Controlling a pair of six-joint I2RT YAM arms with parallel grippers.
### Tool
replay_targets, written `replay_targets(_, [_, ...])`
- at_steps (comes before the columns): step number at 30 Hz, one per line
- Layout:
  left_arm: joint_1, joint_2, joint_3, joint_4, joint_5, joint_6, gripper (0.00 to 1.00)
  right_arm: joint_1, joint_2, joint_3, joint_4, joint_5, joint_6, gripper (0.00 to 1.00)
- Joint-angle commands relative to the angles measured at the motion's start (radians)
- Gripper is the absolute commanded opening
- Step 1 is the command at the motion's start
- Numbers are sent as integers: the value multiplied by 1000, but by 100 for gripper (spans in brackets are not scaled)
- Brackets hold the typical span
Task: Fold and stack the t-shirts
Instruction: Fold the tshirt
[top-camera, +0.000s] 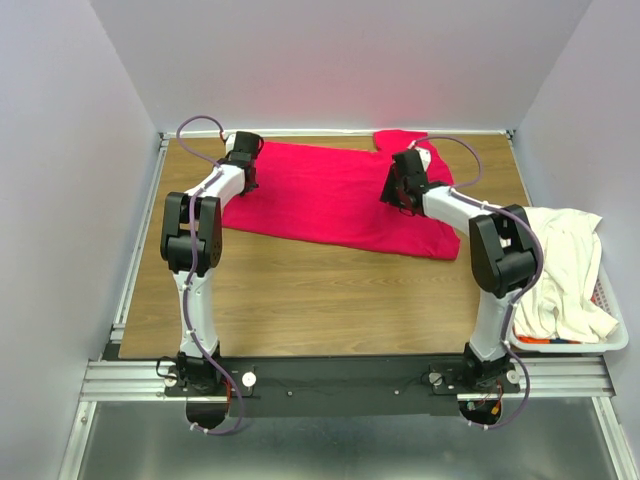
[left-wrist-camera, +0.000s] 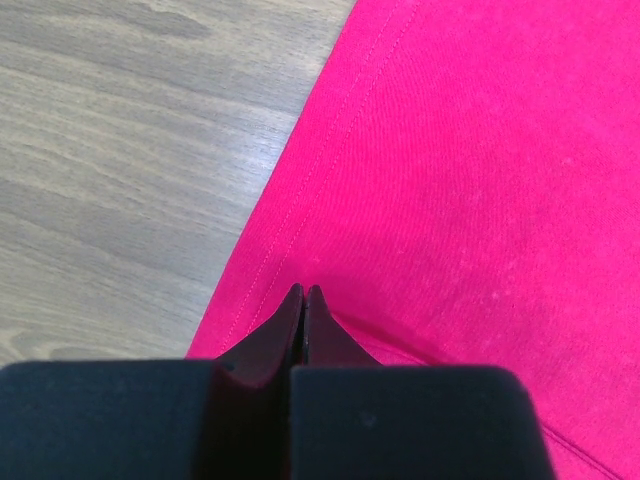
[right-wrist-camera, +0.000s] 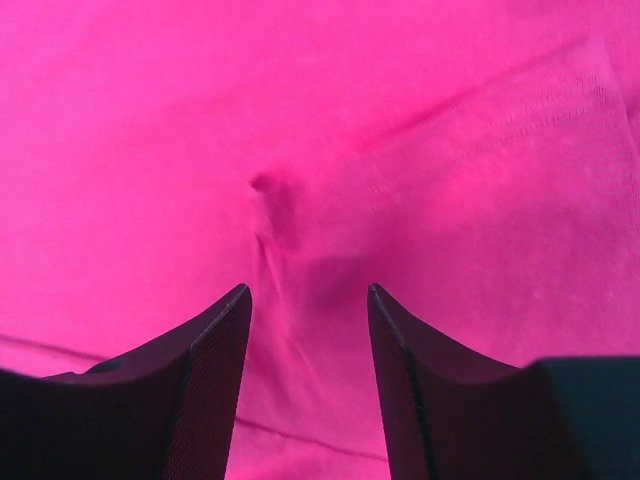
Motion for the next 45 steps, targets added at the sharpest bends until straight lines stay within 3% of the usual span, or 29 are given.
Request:
replay_targets(1, [7, -54, -13, 17, 17, 6, 0, 34, 36, 76, 9, 108, -24, 57])
replay_targets(16, [9, -57, -15, 21, 28, 9, 0, 61, 183, 222, -28, 197, -69, 49])
replay_targets(24, [9, -62, -21, 26, 39, 9, 0, 65, 232, 260, -42, 196, -70, 40])
replay_targets(29, [9, -67, -23, 26, 39, 9, 0, 66, 236, 260, -47, 203, -70, 28])
replay_targets(36, [11, -80, -36, 29, 42, 11, 0, 65, 217, 246, -51, 217, -63, 1])
replay_targets(45, [17, -109, -55, 37, 54, 9, 0, 65, 119, 207, -51, 271, -55, 0])
